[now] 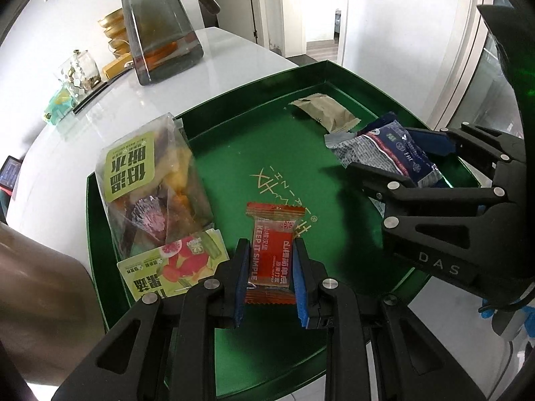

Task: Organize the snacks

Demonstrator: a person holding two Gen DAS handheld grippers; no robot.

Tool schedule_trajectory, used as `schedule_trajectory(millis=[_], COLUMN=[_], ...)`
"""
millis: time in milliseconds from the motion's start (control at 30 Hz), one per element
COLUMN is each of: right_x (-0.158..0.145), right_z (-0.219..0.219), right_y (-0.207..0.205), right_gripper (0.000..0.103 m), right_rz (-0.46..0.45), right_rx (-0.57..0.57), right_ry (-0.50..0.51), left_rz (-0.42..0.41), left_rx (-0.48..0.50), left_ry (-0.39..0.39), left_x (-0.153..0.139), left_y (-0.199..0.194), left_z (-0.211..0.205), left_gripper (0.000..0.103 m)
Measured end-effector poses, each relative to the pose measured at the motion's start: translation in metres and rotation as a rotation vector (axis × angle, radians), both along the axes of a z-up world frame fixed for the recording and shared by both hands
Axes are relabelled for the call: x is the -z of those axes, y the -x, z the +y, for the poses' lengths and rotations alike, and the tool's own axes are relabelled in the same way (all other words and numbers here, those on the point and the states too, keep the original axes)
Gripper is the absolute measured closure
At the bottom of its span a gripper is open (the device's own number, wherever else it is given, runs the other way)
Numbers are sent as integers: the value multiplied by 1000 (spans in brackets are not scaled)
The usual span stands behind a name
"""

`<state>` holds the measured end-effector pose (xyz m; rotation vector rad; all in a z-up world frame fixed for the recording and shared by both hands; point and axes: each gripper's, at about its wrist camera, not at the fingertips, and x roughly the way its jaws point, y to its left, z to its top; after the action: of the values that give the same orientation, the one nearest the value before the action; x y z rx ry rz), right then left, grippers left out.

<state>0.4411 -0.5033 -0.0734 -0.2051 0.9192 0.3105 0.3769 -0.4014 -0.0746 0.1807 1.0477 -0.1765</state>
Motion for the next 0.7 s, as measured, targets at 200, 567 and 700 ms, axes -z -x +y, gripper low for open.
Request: schedule_trajectory(millis=[200, 567, 700], right_x=[-4, -34, -62], right_z=[-1, -6, -10], right_y=[1, 13, 25], right_gripper=[0, 0, 0], right_rz=[1, -51, -103], right_rx=[4, 19, 36], right_ry=[3, -15, -24], left_rz=[-18, -72, -103], left_rx=[-6, -30, -28], left_ry=[10, 24, 22], left_x=[-6, -29, -44], left_y=[2, 10, 18], left_z=[2, 10, 10], left_gripper=[81, 69, 63])
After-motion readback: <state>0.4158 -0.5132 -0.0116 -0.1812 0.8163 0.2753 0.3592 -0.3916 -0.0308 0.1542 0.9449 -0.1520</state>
